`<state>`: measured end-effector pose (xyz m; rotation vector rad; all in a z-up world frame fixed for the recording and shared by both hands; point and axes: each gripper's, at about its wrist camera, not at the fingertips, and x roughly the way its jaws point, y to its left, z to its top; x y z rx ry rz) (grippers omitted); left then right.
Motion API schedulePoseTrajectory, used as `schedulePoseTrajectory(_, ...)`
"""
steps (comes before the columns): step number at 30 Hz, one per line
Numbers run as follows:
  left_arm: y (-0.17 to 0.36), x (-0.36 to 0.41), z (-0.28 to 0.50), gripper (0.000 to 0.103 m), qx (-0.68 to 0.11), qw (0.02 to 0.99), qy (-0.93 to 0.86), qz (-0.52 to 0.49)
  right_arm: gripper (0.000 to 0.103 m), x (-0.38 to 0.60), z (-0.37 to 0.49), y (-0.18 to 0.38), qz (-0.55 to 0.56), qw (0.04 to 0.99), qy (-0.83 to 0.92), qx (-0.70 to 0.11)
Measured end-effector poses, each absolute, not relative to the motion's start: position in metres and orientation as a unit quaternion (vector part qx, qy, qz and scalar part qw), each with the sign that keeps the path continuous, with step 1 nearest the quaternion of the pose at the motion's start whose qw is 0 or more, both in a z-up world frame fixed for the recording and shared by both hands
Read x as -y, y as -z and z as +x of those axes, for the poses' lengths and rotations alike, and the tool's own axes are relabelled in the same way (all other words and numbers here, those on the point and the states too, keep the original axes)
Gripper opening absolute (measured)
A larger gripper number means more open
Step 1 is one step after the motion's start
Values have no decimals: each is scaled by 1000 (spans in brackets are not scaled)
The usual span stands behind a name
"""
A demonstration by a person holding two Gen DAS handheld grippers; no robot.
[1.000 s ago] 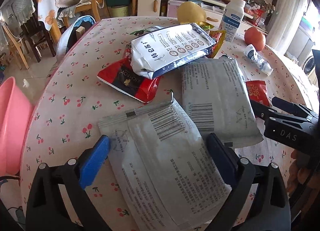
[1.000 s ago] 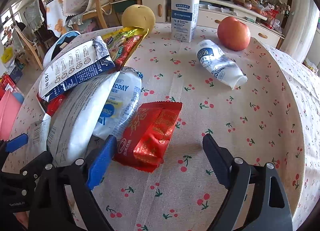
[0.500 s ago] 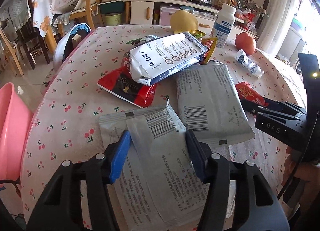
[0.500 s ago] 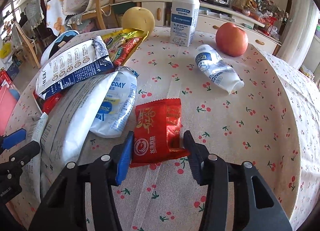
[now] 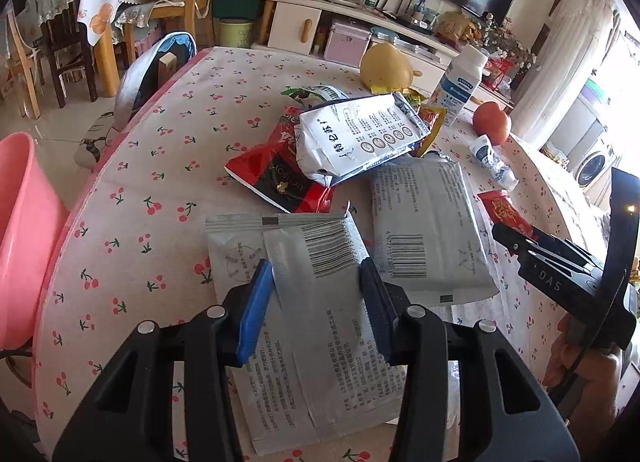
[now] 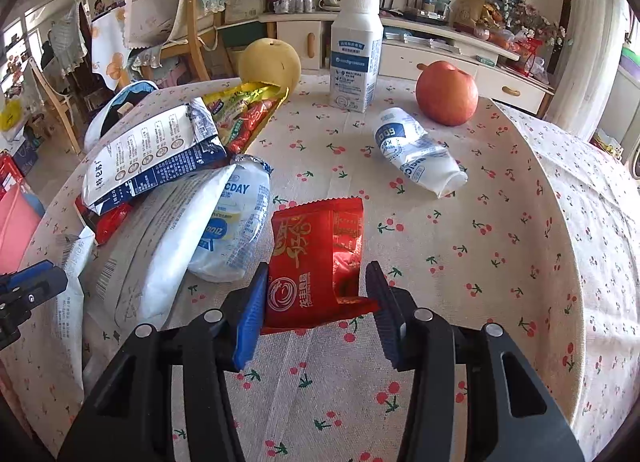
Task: Collect trash
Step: 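Lift the grey foil packet with the left gripper while the right gripper holds the red bag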
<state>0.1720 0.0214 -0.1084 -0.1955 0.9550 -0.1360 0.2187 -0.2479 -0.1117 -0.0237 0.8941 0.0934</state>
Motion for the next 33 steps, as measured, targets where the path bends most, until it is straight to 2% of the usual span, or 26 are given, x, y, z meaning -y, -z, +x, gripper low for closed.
schedulePoseTrajectory(17, 81, -48, 162, 44, -409, 895, 85, -155, 49, 243, 189, 69, 19, 923, -74, -378)
schedulePoseTrajectory(18, 79, -50, 161, 41, -405, 896, 86, -158, 49, 241, 187, 67, 22, 923, -77, -376)
schedulePoseTrajectory(19, 77, -53, 161, 20, -403, 896, 88, -164, 49, 240, 186, 66, 23, 924, -80, -374)
schedulePoseTrajectory(26, 78, -72, 163, 20, -408, 886, 88, -202, 49, 221, 179, 63, 14, 924, -90, -372)
schedulePoseTrajectory(27, 78, -72, 162, 22, -410, 886, 88, -199, 49, 219, 179, 64, 10, 923, -90, -373)
schedulePoseTrajectory(28, 79, -71, 162, 34, -413, 886, 87, -193, 49, 217, 178, 65, 8, 923, -90, -373)
schedulePoseTrajectory(29, 79, -69, 161, 60, -417, 886, 83, -187, 49, 216, 178, 66, 6, 923, -91, -373)
schedulePoseTrajectory(30, 81, -65, 161, 73, -425, 885, 73, -176, 49, 214, 178, 66, 5, 923, -93, -374)
schedulePoseTrajectory(31, 83, -62, 160, 81, -431, 884, 68, -166, 49, 213, 178, 67, 4, 923, -94, -373)
schedulePoseTrajectory(33, 89, -51, 160, 82, -446, 882, 61, -138, 49, 211, 178, 67, 2, 923, -96, -372)
